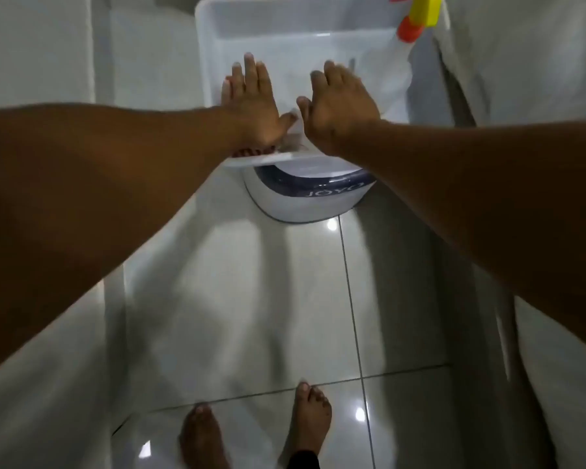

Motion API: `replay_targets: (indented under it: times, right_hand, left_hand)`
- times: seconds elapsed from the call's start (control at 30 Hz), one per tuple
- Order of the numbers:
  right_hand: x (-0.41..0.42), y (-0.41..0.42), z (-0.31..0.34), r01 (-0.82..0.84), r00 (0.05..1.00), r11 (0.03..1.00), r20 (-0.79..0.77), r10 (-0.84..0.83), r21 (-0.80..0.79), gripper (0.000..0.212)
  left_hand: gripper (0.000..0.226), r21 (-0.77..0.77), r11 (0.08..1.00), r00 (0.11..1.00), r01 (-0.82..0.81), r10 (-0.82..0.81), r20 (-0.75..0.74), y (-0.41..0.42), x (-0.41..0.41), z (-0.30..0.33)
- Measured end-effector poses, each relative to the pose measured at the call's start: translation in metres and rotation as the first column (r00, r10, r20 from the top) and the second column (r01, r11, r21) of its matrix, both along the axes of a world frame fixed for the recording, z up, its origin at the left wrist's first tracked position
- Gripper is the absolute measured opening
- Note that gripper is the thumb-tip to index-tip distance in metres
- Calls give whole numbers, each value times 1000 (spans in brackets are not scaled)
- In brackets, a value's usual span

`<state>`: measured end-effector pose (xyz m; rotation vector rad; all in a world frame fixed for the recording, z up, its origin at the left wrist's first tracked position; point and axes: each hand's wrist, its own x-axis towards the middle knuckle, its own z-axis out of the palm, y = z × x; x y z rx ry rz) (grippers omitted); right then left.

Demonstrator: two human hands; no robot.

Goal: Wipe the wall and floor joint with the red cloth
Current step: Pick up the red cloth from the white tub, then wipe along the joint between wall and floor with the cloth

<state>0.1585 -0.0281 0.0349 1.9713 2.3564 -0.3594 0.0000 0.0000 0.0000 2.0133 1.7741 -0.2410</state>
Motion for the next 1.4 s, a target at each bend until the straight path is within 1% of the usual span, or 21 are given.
replay_targets:
  times: [0.03,0.1,0.23,0.37,0.5,0.6,0.67,0.73,0.8,0.9,1.03,1.1,1.17,1.27,1.4]
  right_hand:
    - [-2,4,-6,-19,1000,1000,7,19,-6,58]
    - [-4,12,-14,-26,1000,999,12,26,-19,59]
    - [-7,19,-29,-42,999,996,28,44,-79,62]
    - [-4,27,-44,-75,995,983,45,84,-170,63]
    - [-8,35,-46,-82,993,967,60,100,-240,64]
    - [-15,37,-43,-93,991,950,65,117,-297,65]
    - [-17,35,-40,-110,987,950,79,138,-293,65]
    - [-17,35,-33,-119,985,956,86,146,-268,64]
    - [-16,32,-23,-110,988,970,81,130,-219,61]
    - [-21,20,-7,-91,992,983,68,103,-162,60]
    - [-47,-16,18,-92,996,992,-30,89,-87,60]
    - [-62,-37,27,-103,993,993,-64,100,-58,61]
    - [-81,-59,32,-152,986,988,-77,149,-34,62]
    - [-105,-88,27,-218,975,974,-55,215,-57,61]
    - [-146,-132,-3,-306,952,944,-30,305,-124,63]
  left_hand:
    - [98,-4,1000,999,3,-3,-43,1,0,-7]
    - [97,-5,1000,998,-28,28,-50,3,-2,-19]
    - [91,-34,996,996,-87,88,7,3,1,-39]
    - [87,-14,992,991,-126,126,46,6,6,-47]
    - [92,40,993,994,-108,107,27,11,7,-49]
    - [99,52,998,999,-35,36,-16,14,10,-46]
    - [98,63,998,1000,7,-5,-29,14,11,-42]
    - [97,45,998,999,38,-37,-11,13,8,-33]
    - [99,40,998,998,54,-55,34,9,4,-17]
    - [100,93,994,991,50,-61,122,-3,-5,14]
    - [102,169,985,987,34,-60,152,-42,-30,58]
    - [103,166,986,984,17,-46,172,-69,-48,73]
    - [102,149,989,983,-1,-27,182,-104,-71,81]
    - [101,123,992,992,-2,-13,127,-156,-107,69]
    - [101,72,997,999,-41,40,17,-226,-155,27]
